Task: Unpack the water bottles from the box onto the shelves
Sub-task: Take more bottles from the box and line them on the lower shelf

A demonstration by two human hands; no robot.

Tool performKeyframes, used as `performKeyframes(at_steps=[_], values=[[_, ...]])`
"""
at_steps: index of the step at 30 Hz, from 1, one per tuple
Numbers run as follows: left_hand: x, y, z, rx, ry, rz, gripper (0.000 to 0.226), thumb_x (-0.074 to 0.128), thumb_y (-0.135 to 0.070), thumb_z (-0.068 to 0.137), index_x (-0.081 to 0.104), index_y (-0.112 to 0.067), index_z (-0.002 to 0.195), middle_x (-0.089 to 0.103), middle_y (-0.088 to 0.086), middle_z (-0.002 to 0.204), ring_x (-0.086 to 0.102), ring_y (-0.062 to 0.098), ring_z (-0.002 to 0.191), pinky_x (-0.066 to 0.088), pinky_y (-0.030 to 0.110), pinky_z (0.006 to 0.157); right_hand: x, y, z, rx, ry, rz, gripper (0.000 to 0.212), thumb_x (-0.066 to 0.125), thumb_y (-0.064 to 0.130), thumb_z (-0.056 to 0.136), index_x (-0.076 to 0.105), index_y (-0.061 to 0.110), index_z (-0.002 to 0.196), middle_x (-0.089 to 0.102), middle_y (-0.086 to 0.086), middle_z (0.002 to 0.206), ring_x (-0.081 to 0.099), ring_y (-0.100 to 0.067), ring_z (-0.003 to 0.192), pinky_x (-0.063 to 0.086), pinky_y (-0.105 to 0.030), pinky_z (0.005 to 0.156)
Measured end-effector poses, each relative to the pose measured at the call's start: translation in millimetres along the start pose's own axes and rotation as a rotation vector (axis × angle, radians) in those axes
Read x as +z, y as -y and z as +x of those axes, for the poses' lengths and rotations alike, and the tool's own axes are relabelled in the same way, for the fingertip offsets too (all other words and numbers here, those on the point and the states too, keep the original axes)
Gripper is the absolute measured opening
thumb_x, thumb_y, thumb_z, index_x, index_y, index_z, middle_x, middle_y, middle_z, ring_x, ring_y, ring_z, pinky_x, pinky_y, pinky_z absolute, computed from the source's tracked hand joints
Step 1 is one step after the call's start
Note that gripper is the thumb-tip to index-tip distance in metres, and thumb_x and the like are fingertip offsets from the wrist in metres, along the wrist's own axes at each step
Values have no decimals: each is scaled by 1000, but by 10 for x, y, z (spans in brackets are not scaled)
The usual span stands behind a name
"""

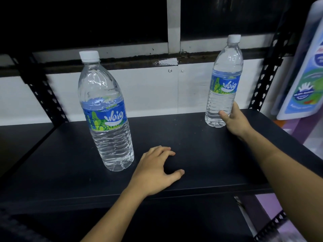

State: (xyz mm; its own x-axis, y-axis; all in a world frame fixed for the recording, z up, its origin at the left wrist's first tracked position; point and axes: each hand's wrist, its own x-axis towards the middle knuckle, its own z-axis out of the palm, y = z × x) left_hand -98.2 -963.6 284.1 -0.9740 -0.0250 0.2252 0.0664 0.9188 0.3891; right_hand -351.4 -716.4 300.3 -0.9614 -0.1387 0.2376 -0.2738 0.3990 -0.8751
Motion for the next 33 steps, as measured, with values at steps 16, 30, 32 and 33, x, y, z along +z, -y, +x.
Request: performKeyframes(at_steps=[16, 30, 32, 33], values=[[-97, -83, -301, 144, -410, -115, 39, 70, -42, 84, 68, -24, 118, 67, -15, 117, 58, 7, 117, 48, 39, 98, 346, 581, -1164, 48, -160, 262, 51, 69, 17, 95, 50, 21, 142, 66, 3, 127, 63, -10, 97, 44, -29, 94], [-701, 625, -592, -102, -954, -207, 59, 77, -33, 80, 53, -11, 128, 52, -1, 122, 56, 20, 103, 52, 41, 86, 1748, 1333, -1789, 4, 246, 522, 29, 71, 26, 96, 62, 28, 123, 73, 6, 114, 71, -10, 104, 56, -46, 101], [-655, 728, -594, -168, -899, -305, 57, 74, -45, 82, 49, -20, 127, 51, -7, 120, 59, 17, 97, 54, 44, 81, 1881, 1422, -1884, -59, 236, 562, 25, 69, 23, 98, 64, 23, 122, 74, 4, 114, 71, -5, 103, 57, -37, 98], [-627, 758, -597, -197, -877, -344, 55, 71, -51, 83, 47, -24, 124, 52, -9, 118, 60, 15, 95, 55, 45, 79, 1926, 1449, -1918, -97, 242, 558, 24, 69, 22, 98, 64, 23, 122, 74, 5, 114, 71, -2, 104, 57, -30, 96]])
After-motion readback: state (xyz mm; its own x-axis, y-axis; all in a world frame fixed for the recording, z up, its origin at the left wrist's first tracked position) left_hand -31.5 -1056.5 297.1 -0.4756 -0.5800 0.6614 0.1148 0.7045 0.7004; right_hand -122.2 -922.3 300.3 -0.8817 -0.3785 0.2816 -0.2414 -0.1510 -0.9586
